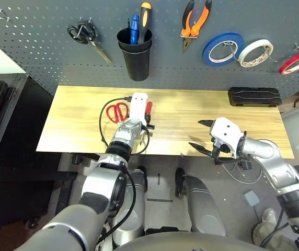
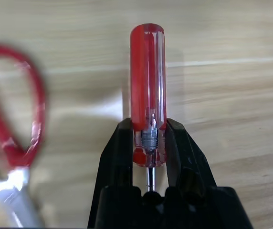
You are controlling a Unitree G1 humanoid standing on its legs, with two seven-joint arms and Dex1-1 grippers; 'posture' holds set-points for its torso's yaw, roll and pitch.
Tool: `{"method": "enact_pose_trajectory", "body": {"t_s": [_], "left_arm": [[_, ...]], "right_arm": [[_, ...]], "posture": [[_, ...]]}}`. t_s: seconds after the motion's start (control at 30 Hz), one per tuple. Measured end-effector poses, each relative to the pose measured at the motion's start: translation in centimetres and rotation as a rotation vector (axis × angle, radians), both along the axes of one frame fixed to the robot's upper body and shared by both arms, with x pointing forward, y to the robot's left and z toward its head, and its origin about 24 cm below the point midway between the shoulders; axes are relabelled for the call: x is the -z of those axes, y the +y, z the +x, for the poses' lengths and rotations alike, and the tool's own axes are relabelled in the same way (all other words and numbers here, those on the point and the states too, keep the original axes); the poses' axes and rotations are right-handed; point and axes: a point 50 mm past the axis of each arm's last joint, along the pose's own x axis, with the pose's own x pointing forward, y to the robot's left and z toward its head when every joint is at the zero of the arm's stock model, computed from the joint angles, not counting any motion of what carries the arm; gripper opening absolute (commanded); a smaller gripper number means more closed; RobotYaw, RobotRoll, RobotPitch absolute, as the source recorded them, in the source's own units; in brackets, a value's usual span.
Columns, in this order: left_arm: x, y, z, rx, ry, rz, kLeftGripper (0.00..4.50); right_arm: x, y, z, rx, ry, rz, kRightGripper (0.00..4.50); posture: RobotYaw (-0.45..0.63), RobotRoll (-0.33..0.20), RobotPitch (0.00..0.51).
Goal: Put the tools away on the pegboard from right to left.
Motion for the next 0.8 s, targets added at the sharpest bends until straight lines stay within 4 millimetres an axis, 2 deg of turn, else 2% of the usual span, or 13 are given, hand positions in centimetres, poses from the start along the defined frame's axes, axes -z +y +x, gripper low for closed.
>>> {"method": "enact_pose_trajectory", "body": {"t_s": [0.33,0.8], "left_arm": [[-4.1,1.9,-1.8,-0.155,-0.091,-0.046,0.82],[-7.0,3.8,-5.8,-0.206,-0.248,-0.109,0.82]], "right_arm": [[0.2,0.1,1.5,-0.029,-0.013,0.004,4.5],[0.4,-0.2,3.0,-0.046,-0.033,-0.002,4.5]], "posture": [[0.3,0.0,0.294],[0.38,0.0,0.279]]}}
